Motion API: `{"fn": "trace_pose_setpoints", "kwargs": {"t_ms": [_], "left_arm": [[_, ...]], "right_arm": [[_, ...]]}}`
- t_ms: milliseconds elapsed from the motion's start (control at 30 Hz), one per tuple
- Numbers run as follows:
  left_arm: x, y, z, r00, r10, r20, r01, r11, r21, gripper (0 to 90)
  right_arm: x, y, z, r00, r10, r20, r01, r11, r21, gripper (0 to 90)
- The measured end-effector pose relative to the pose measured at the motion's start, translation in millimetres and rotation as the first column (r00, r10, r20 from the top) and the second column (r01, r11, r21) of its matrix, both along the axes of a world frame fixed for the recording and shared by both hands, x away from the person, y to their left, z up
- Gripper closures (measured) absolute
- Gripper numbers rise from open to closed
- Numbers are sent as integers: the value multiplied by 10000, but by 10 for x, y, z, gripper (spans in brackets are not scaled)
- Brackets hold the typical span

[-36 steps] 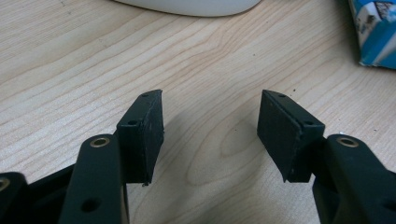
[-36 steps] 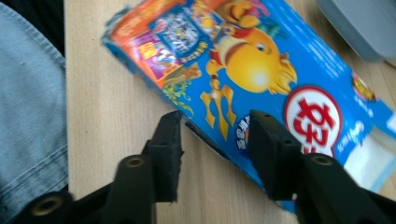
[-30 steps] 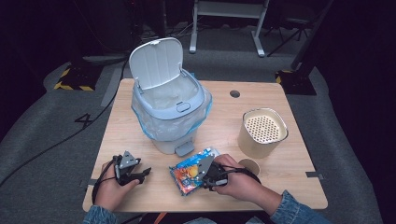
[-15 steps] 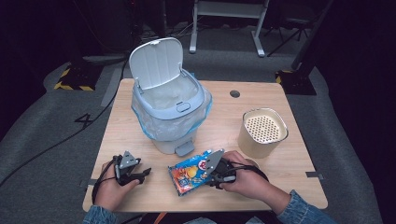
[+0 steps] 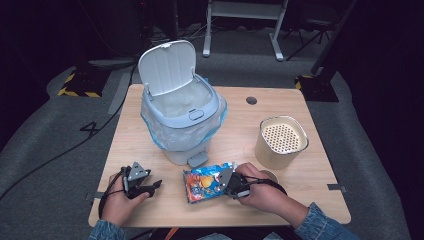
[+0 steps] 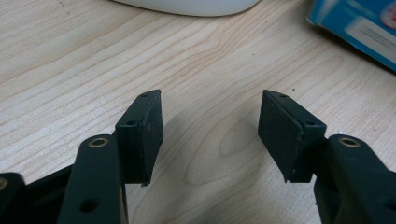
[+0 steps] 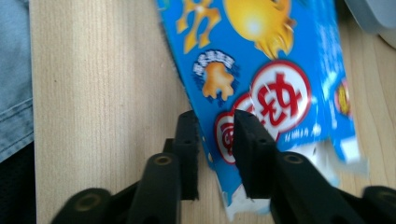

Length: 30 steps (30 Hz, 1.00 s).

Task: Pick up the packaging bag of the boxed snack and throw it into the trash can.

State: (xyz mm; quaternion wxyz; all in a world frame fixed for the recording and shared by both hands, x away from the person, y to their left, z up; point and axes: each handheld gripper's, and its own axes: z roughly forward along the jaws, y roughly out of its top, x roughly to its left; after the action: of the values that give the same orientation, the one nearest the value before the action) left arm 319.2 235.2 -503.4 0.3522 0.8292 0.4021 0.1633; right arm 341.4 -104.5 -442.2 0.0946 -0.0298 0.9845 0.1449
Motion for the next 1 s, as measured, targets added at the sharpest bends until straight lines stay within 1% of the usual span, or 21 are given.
{"fn": "trace_pose_setpoints", "kwargs": {"t_ms": [67,133,167,200,233,267,367,400,533,567,600,633,700,767,833,933,1000], "left_arm": [[0,1,0,10000,-13,4,13,10000,13,406],[0,1,0,10000,-11,1,11,10000,14,406],[0,1,0,10000,-11,4,11,10000,7,406],[0,1,0,10000,-14,-5,14,10000,3,406],[1,1,0,10000,-14,3,14,10000,10,406],[0,0,0,10000,-9,-9,9,10000,-4,406],[0,1,0,10000,-12,4,12,10000,17,406],[0,1,1,10000,-17,3,17,10000,19,406],[0,1,1,10000,-11,3,11,10000,18,406],[0,1,1,10000,-11,4,11,10000,17,406],[1,1,0,10000,-13,6,13,10000,13,406],[0,0,0,10000,-2,4,2,10000,5,406],[0,0,0,10000,-3,3,3,10000,5,406],[0,0,0,10000,-2,4,2,10000,-3,406],[0,0,0,10000,0,-1,0,10000,5,406],[0,0,0,10000,-1,-10,1,10000,-7,406],[0,0,0,10000,0,-6,0,10000,-7,406]], "right_arm": [[-5,36,-6,9997,262,-17,-262,9995,-159,767],[-21,63,-3,9984,568,-44,-569,9982,-209,794],[-34,75,-5,9975,701,-125,-703,9975,-110,810],[-53,84,-6,9970,753,-187,-756,9971,-120,823],[-60,96,-8,9953,960,-128,-961,9953,-121,839],[-76,106,-7,9939,1081,-207,-1082,9941,-22,855],[-111,115,8,9921,1226,-279,-1223,9924,137,885],[-118,118,16,9907,1343,-225,-1338,9908,224,892],[-158,87,87,9899,1389,-276,-1376,9895,450,900],[-166,73,116,9902,1380,-221,-1367,9891,551,900],[-173,55,148,9907,1334,-254,-1313,9888,708,900],[-171,37,181,9906,1355,-207,-1330,9866,944,900],[-176,-18,263,9925,1190,-280,-1138,9828,1453,900],[-171,-86,344,9929,1152,-305,-1065,9727,2062,900],[-169,-147,402,9930,1089,-457,-939,9630,2527,900],[-159,-221,471,9921,1051,-691,-792,9487,3060,900],[-157,-271,521,9911,1039,-836,-688,9354,3468,900]]}}
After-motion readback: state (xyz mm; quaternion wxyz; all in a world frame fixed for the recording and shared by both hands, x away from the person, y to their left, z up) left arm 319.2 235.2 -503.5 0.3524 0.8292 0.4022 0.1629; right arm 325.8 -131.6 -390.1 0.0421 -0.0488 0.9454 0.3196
